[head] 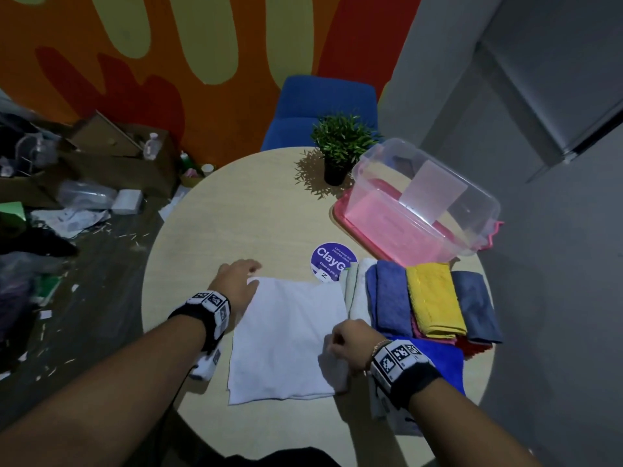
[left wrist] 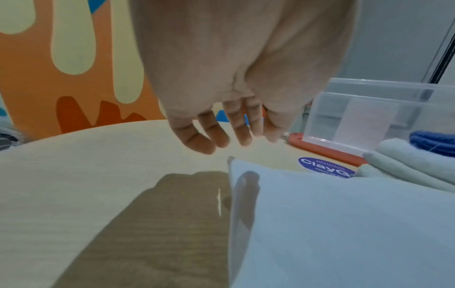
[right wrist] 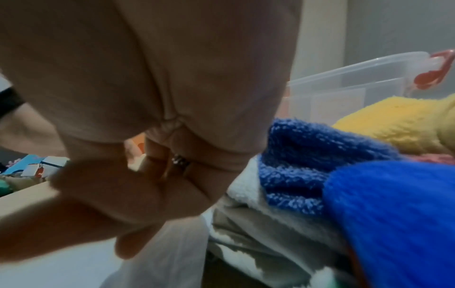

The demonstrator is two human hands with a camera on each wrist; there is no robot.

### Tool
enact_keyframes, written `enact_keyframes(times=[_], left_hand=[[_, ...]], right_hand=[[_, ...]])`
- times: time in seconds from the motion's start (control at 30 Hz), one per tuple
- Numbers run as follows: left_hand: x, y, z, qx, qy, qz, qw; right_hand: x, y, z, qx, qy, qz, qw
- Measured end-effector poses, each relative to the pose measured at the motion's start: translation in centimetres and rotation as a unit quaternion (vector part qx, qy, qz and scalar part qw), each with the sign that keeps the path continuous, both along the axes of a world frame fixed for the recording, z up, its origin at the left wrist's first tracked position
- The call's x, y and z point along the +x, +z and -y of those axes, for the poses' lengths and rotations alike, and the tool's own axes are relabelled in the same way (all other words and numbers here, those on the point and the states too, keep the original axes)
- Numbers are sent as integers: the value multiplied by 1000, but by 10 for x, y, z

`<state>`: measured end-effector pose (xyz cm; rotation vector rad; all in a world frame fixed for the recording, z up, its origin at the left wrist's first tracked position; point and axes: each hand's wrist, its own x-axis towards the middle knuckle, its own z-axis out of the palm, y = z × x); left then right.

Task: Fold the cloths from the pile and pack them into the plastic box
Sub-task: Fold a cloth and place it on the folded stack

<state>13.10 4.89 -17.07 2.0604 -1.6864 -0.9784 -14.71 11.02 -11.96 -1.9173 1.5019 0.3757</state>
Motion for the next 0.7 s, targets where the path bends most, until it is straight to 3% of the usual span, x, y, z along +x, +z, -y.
enact_keyframes(times=[0.17, 0.27, 0.33, 0.43, 0.5, 0.57, 0.63, 0.7], left_hand=[[6, -47, 34, 141, -79, 84, 983], [-7, -38, 29, 149, -124, 171, 966], [-14, -22, 26, 165, -130, 176, 962], [-19, 15, 26, 81, -157, 43, 983], [-21, 54, 23, 30, -222, -49, 973], [-22, 94, 22, 35, -288, -112, 951], [-22, 130, 23, 27, -322, -136, 937], [-18, 158, 27, -8, -312, -130, 941]], right_hand=[[14, 3, 11, -39, -12, 38, 998], [19, 5, 14, -70, -15, 77, 994], [21, 5, 16, -86, -28, 105, 990], [26, 11, 24, -135, -79, 165, 974], [32, 23, 32, -188, -98, 218, 953], [37, 37, 42, -195, -79, 248, 946], [41, 49, 53, -178, -51, 244, 952], [36, 60, 63, -184, -19, 203, 961]])
